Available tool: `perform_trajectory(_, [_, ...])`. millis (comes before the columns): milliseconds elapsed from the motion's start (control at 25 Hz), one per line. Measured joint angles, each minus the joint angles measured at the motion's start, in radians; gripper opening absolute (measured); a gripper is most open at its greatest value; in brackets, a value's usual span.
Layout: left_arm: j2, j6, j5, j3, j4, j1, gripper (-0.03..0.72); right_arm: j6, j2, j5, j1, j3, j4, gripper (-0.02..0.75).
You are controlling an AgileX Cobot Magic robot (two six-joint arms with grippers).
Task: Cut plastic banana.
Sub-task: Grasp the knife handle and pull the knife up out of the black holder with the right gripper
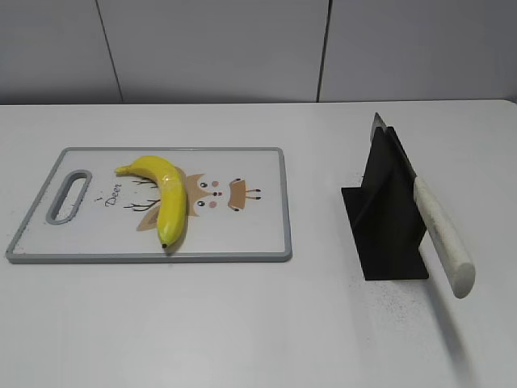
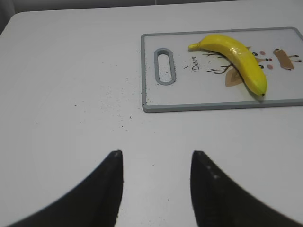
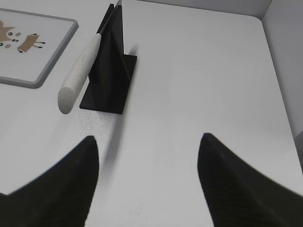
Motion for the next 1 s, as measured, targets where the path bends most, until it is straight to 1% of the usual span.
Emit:
perform_trajectory(560, [0.000,0.000,0.000,0.000,0.000,0.000,0.455,0.000,0.000,0.000,0.000,0.000,0.000,0.497])
perform_trajectory(640, [0.000,0.000,0.000,0.000,0.000,0.000,0.472,0.000,0.000,0.000,0.000,0.000,0.000,0.497])
perform_trajectory(840, [0.000,0.000,0.000,0.000,0.000,0.000,0.581,0.000,0.000,0.000,0.000,0.000,0.000,0.497])
perform_trajectory(1000, [0.000,0.000,0.000,0.000,0.000,0.000,0.600,0.000,0.000,0.000,0.000,0.000,0.000,0.497])
